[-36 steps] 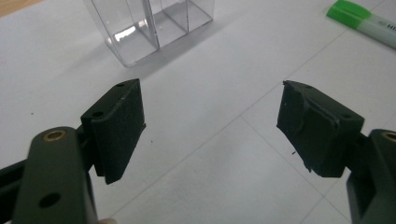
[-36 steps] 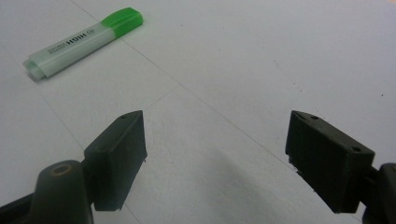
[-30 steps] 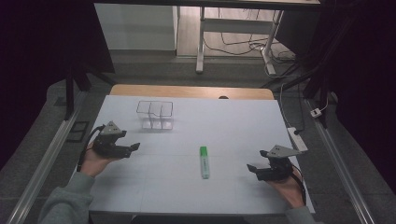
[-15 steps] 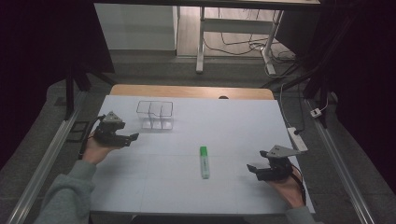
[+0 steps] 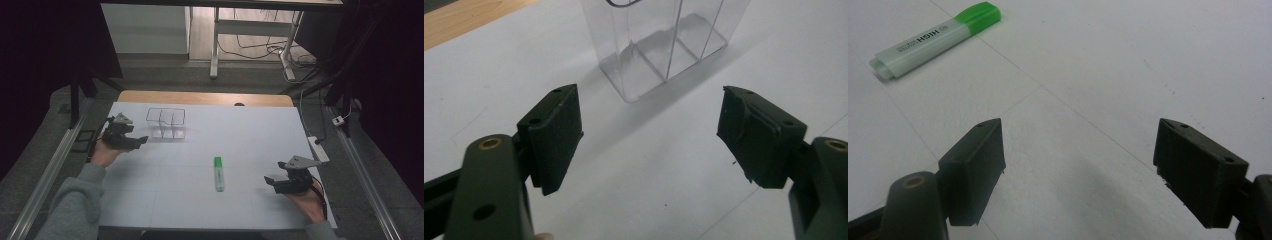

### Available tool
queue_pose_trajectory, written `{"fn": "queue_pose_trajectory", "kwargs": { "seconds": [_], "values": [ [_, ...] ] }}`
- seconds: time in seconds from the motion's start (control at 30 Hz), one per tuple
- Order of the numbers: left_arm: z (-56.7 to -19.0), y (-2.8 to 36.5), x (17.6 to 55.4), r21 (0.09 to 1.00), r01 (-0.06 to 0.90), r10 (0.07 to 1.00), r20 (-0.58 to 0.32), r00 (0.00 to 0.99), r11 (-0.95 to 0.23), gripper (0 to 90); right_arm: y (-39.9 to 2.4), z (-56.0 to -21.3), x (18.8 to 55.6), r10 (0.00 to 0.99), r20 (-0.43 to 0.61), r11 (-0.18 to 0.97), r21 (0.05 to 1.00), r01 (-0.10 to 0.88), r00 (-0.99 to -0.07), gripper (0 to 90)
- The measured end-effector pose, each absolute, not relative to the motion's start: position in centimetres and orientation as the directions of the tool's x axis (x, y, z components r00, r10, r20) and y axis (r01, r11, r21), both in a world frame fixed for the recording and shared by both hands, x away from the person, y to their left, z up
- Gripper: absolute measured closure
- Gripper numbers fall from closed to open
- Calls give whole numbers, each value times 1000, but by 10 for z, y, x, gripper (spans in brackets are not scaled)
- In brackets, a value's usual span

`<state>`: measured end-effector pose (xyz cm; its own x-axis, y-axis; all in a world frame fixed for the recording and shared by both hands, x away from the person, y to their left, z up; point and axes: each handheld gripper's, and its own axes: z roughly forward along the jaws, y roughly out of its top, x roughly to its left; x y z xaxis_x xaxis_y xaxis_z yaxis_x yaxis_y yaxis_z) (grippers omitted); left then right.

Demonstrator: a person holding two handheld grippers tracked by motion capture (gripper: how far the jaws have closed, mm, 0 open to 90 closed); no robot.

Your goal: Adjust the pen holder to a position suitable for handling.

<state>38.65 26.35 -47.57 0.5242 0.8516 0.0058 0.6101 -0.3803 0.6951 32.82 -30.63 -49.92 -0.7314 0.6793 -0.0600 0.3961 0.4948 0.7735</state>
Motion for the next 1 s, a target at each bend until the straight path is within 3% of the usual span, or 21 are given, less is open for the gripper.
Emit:
{"fn": "queue_pose_trajectory", "kwargs": {
  "seconds": [0.47, 0.8, 0.93, 0.97, 1.0],
  "values": [
    [-471, 273, 414, 692, 628, 872, 6, 489, -357, 361, -305, -501, 329, 679, -56, 495, 771, 400, -732, 201],
    [-475, 284, 428, 680, 646, 879, -4, 476, -347, 578, -305, -501, 329, 676, -53, 497, 770, 401, -735, 205],
    [-480, 285, 434, 681, 652, 881, -22, 472, -332, 744, -305, -500, 329, 677, -53, 495, 771, 400, -734, 204],
    [-481, 285, 436, 681, 653, 882, -22, 470, -331, 744, -305, -500, 329, 677, -53, 495, 771, 400, -734, 204],
    [-482, 284, 437, 685, 650, 882, -21, 471, -331, 828, -305, -499, 328, 677, -55, 491, 777, 394, -734, 204]
  ]
}}
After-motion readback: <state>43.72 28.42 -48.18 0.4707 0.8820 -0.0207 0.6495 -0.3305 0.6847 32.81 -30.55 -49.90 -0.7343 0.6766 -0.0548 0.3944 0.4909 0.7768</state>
